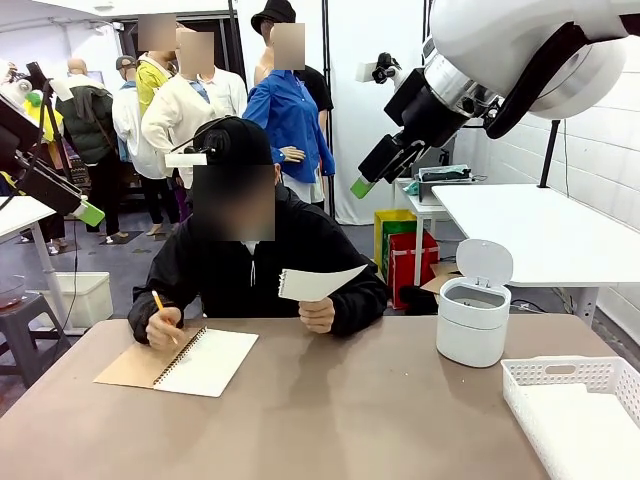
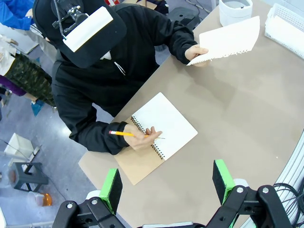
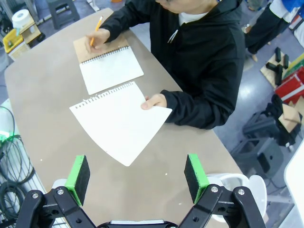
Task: Sort the paper based on its condition.
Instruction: If a person hands you a paper, place it in the Organizing basket , and if it's crumpled, put it in the Trash can.
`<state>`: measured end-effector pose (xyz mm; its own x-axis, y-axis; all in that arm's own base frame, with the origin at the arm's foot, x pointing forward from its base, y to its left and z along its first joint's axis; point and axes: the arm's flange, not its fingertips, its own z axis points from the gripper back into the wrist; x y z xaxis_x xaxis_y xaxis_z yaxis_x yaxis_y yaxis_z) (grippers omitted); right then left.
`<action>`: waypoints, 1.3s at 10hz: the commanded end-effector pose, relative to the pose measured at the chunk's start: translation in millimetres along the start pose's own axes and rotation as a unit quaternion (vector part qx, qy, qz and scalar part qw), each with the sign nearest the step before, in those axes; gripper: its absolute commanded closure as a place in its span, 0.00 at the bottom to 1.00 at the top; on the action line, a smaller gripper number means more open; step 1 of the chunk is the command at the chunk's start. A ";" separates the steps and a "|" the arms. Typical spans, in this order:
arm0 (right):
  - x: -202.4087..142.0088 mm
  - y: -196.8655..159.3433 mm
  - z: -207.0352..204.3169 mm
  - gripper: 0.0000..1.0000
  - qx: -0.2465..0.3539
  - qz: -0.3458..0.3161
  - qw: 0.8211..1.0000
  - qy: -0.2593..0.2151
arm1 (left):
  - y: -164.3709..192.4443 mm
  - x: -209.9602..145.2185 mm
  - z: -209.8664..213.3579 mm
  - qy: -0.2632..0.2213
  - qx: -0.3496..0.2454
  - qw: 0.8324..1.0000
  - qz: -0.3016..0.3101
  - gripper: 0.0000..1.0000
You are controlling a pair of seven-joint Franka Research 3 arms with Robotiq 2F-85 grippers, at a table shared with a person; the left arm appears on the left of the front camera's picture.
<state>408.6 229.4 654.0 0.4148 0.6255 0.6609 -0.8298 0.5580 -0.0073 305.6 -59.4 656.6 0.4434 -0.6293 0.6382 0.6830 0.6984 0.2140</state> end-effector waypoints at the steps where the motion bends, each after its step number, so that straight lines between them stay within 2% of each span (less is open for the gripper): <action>1: 1.0 0.4 0.0 0.00 -0.006 -0.002 1.000 0.000 | 0.1 0.0 0.3 -0.001 0.000 1.000 0.000 0.00; 2: 0.0 0.0 0.0 0.00 0.000 0.000 1.000 0.000 | 0.1 0.0 0.3 -0.001 0.000 1.000 0.000 0.00; 4: 5.9 -7.7 -12.3 0.00 0.040 -0.082 0.995 0.038 | 0.1 0.0 0.3 -0.001 0.000 1.000 0.000 0.00; 6: 9.2 -24.6 -31.4 0.00 0.058 -0.161 0.982 0.081 | 0.1 0.0 0.3 -0.001 0.000 1.000 0.000 0.00; 7: 6.8 -33.2 -37.0 0.00 0.084 -0.200 0.970 0.109 | 0.1 0.0 0.3 -0.001 0.000 1.000 0.000 0.00; 9: -3.3 -58.8 -68.1 0.00 0.147 -0.300 0.931 0.150 | 0.1 0.0 0.3 -0.001 0.000 1.000 0.000 0.00; 11: -17.6 -75.3 -98.8 0.00 0.213 -0.387 0.879 0.182 | 0.1 0.0 0.3 -0.001 0.000 1.000 0.000 0.00; 13: -34.0 -84.1 -123.8 0.00 0.226 -0.436 0.848 0.202 | 0.1 0.0 0.3 -0.001 0.000 1.000 0.000 0.00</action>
<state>505.1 222.7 535.3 0.9487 0.3162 0.0004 -0.2317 0.6943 0.6814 305.5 -59.3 656.7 0.4433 -0.6290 0.6386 0.6829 0.6985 0.2140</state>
